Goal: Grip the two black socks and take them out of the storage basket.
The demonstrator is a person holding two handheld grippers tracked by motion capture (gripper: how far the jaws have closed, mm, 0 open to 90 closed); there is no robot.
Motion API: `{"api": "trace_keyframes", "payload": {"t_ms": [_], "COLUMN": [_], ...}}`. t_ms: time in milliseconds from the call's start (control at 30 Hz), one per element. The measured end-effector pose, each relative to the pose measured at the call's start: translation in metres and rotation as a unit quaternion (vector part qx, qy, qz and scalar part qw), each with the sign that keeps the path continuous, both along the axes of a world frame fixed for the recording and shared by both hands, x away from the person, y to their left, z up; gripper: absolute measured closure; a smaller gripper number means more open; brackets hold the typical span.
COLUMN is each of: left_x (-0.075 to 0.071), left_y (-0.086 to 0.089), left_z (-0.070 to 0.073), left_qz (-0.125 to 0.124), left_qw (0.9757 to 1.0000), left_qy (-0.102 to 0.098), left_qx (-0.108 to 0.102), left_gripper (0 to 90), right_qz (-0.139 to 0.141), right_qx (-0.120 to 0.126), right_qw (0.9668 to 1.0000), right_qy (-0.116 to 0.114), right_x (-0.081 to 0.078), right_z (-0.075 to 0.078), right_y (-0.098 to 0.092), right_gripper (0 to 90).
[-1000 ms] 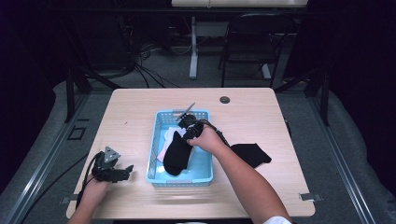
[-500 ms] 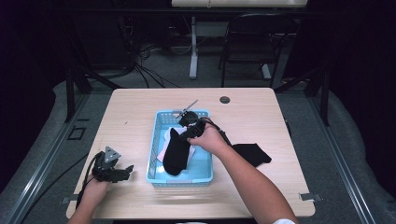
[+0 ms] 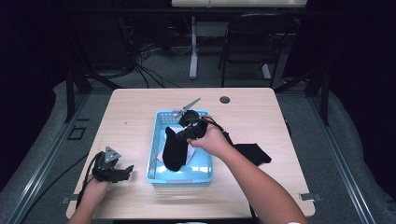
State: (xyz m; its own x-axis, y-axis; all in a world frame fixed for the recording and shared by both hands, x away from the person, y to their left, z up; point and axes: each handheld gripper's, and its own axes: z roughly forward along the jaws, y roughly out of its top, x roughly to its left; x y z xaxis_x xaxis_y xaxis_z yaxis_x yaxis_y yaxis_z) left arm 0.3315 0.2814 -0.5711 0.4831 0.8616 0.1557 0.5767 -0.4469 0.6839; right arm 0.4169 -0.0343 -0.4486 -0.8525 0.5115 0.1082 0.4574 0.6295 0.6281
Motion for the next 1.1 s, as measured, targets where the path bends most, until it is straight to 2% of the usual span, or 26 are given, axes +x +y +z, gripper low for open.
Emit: {"api": "trace_keyframes", "payload": {"t_ms": [233, 500, 733, 1100], "left_x": [0.000, 0.000, 0.000, 0.000], "left_y": [0.000, 0.000, 0.000, 0.000], "left_z": [0.000, 0.000, 0.000, 0.000], "left_qz": [0.000, 0.001, 0.001, 0.003], "left_qw": [1.0000, 1.0000, 1.0000, 1.0000], "left_qy": [0.000, 0.000, 0.001, 0.002], "left_qx": [0.000, 0.000, 0.000, -0.001], "left_gripper": [15.5, 15.6, 15.5, 15.5], "right_qz": [0.002, 0.001, -0.004, -0.014], "right_qx": [0.015, 0.009, 0.014, 0.021], "right_qw": [0.9997, 0.9991, 0.9983, 0.9975], "right_qy": [-0.021, -0.042, -0.056, -0.065], "right_x": [-0.011, -0.017, -0.021, -0.024], "right_z": [0.026, 0.049, 0.061, 0.071], "right_y": [-0.005, -0.012, -0.017, -0.032], "right_gripper": [88.6, 88.6, 88.6, 88.6]}}
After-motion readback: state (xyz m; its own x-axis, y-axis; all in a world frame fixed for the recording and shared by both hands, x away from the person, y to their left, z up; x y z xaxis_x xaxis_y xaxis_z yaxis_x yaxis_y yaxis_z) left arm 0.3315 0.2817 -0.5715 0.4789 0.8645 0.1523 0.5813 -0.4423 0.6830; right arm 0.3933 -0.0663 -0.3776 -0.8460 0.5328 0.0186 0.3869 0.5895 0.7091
